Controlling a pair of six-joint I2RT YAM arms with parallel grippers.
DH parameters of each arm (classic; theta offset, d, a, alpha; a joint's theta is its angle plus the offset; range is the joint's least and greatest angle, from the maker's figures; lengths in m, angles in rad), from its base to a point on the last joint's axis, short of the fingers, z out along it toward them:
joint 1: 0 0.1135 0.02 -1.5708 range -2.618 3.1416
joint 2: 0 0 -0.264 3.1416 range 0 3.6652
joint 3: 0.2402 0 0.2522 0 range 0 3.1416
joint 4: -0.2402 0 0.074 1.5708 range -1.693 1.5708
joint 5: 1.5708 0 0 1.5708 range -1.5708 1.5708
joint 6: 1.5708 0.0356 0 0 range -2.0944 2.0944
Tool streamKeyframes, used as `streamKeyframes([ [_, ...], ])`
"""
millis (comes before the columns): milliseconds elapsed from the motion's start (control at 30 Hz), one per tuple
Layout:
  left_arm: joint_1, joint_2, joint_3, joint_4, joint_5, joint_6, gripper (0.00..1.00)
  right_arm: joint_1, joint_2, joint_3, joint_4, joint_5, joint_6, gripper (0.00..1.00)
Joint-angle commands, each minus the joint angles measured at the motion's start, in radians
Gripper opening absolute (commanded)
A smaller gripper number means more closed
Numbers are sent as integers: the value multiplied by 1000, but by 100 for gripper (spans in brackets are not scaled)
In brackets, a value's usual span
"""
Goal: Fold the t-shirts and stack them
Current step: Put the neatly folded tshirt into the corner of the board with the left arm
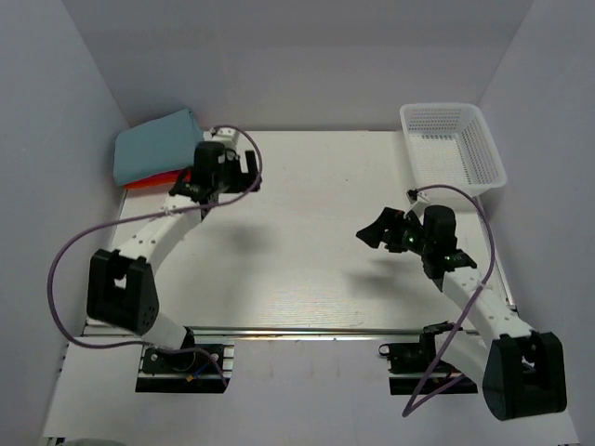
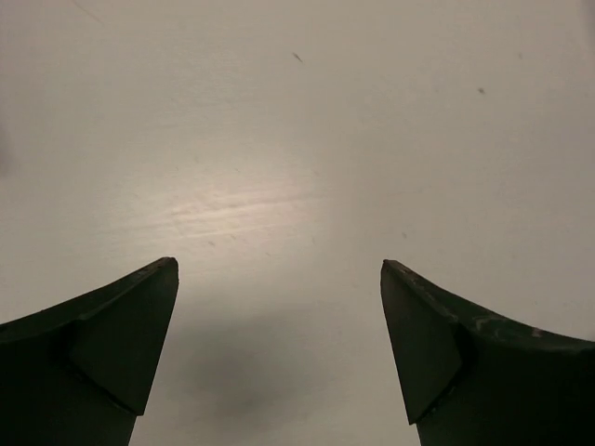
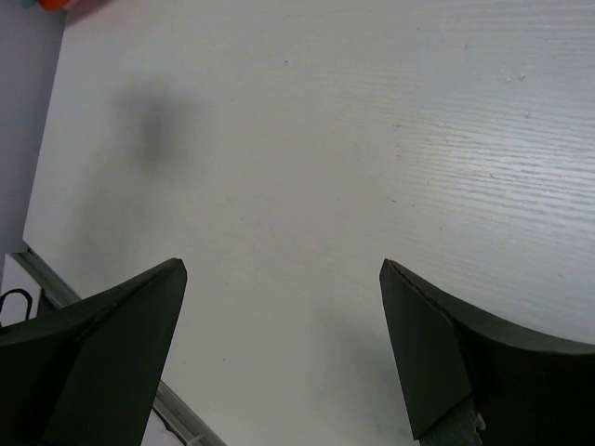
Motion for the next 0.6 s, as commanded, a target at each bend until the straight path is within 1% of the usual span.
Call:
streamKeyframes([
  [0, -171, -118, -149, 44, -92, -99, 100, 3, -89, -61, 1, 73, -31, 90],
  [67, -257, -163, -211, 44, -158, -112, 100, 3, -148, -93, 2, 107, -21, 90],
  [100, -322, -189, -269, 44, -184, -112, 100, 0, -161, -116, 2, 107, -16, 90],
  [167, -380, -252, -324, 44, -245, -122, 100, 3, -224, -148, -12, 133, -25, 90],
  [200, -417, -314, -364, 31, -276, -138, 100, 3, -255, -159, -13, 139, -24, 90],
  [333, -465, -414, -420, -28, -366, -179, 100, 0, -327, -246, 2, 168, -12, 90],
  [367, -465, -415, -432, -37, -400, -191, 100, 0, -359, -254, 5, 170, -10, 90],
  [567, -509, -415, -432, -46, -423, -202, 100, 3, -427, -292, 44, 149, -7, 90],
])
